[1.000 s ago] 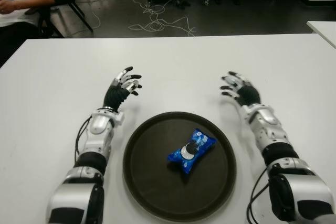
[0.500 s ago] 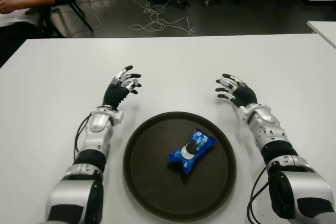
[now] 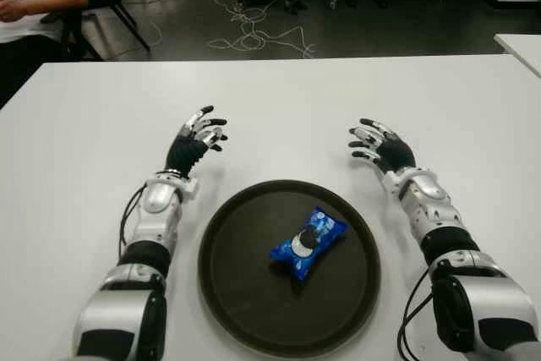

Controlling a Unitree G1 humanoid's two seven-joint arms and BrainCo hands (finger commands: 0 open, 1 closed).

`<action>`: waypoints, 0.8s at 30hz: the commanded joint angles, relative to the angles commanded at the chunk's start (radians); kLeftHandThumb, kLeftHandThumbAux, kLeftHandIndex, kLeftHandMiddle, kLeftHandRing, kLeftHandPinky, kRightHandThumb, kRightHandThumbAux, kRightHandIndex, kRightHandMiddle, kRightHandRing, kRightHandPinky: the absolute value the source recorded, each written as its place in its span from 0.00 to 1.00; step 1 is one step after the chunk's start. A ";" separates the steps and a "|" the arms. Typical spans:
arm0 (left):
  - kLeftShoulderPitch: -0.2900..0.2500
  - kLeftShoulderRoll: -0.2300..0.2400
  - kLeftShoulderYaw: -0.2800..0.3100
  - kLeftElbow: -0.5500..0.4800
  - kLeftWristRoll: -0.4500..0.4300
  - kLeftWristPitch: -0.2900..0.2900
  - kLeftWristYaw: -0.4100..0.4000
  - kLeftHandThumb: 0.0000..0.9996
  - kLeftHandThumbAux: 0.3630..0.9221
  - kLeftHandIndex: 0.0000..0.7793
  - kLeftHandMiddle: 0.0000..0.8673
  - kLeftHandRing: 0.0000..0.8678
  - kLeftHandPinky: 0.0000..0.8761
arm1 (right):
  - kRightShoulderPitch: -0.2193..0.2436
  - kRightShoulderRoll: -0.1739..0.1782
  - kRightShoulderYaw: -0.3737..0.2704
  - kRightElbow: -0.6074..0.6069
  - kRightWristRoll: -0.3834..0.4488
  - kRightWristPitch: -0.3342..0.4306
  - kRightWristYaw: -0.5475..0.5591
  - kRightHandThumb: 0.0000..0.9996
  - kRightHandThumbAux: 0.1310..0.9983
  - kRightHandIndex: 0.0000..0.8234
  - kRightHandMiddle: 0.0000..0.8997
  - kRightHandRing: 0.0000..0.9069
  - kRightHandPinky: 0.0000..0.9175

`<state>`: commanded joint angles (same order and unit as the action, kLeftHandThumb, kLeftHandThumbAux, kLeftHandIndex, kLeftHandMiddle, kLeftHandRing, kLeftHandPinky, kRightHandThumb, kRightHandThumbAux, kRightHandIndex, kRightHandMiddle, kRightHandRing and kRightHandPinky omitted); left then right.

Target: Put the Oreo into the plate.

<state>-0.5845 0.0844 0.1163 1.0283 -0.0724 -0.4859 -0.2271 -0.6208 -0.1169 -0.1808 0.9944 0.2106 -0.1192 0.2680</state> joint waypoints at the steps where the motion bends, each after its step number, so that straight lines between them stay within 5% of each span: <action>1: 0.001 0.000 0.001 0.000 0.000 -0.001 -0.001 0.19 0.50 0.16 0.34 0.45 0.51 | 0.006 0.002 0.000 -0.008 0.000 -0.008 0.000 0.00 0.68 0.27 0.39 0.46 0.51; 6: 0.003 0.001 0.002 -0.002 -0.002 -0.003 -0.006 0.19 0.49 0.16 0.33 0.44 0.50 | 0.032 0.009 0.000 -0.049 -0.003 -0.022 -0.004 0.00 0.69 0.27 0.39 0.46 0.51; 15: 0.006 -0.002 0.014 -0.007 -0.015 0.005 -0.019 0.21 0.50 0.15 0.33 0.45 0.52 | 0.223 0.052 0.038 -0.464 -0.017 0.048 -0.075 0.00 0.70 0.27 0.41 0.48 0.54; 24: 0.017 -0.008 0.020 -0.020 -0.025 0.001 -0.020 0.22 0.52 0.16 0.33 0.44 0.52 | 0.329 0.087 0.056 -0.696 -0.043 0.055 -0.159 0.00 0.73 0.34 0.44 0.51 0.57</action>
<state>-0.5677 0.0765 0.1362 1.0083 -0.0977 -0.4850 -0.2470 -0.2914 -0.0299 -0.1250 0.2988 0.1673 -0.0645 0.1086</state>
